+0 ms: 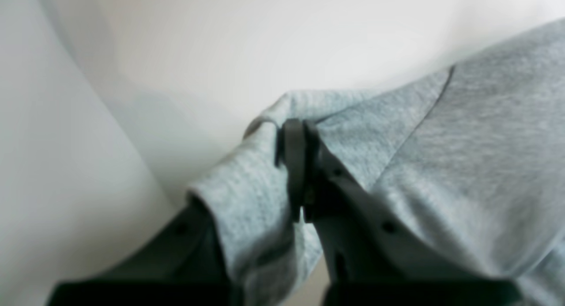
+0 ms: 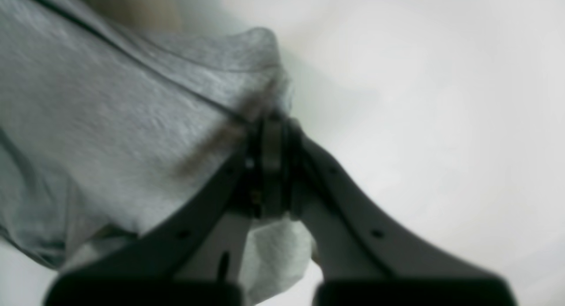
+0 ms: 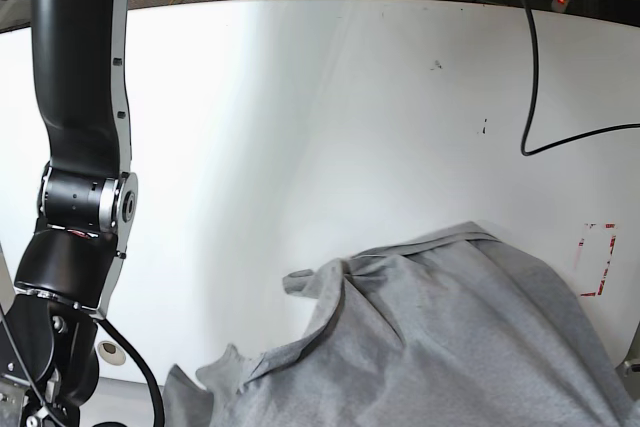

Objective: Fold the T-shirt properly
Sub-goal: 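Lift the shirt with both grippers and swing it to flatten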

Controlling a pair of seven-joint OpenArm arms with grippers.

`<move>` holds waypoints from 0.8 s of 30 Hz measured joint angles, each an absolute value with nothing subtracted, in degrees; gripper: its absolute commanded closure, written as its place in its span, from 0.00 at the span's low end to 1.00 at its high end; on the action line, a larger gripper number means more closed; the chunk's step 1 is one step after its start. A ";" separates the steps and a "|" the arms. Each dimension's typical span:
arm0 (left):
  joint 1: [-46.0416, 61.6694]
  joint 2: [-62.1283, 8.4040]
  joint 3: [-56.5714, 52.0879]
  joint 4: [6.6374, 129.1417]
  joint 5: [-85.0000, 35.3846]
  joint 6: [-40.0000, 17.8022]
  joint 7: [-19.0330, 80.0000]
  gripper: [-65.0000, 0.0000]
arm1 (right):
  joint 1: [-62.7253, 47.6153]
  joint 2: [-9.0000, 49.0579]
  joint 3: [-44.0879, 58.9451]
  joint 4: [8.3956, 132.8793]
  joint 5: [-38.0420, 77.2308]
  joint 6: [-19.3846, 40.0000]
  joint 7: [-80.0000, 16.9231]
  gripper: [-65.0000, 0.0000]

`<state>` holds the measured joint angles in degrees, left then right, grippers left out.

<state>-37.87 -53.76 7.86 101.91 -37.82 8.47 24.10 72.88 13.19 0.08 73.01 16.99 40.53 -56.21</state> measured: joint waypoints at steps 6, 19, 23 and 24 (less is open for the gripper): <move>-39.38 -54.76 9.58 103.63 -40.14 9.02 27.68 1.00 | 71.68 13.02 0.05 72.64 16.93 40.53 -56.64 1.00; -9.78 -52.69 10.35 115.09 -40.97 8.75 28.56 1.00 | 40.91 16.97 10.85 86.00 16.51 40.16 -59.02 1.00; -2.04 -49.28 9.41 114.98 -40.73 8.99 28.40 1.00 | 30.55 16.51 15.88 90.72 16.91 40.34 -58.72 1.00; -0.21 -48.75 9.45 115.04 -40.95 8.71 28.53 1.00 | 28.05 16.51 17.08 91.59 16.60 40.32 -58.81 1.00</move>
<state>-0.21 -48.75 9.45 115.04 -40.95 8.71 28.53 28.05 16.51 17.08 91.59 16.60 40.32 -58.81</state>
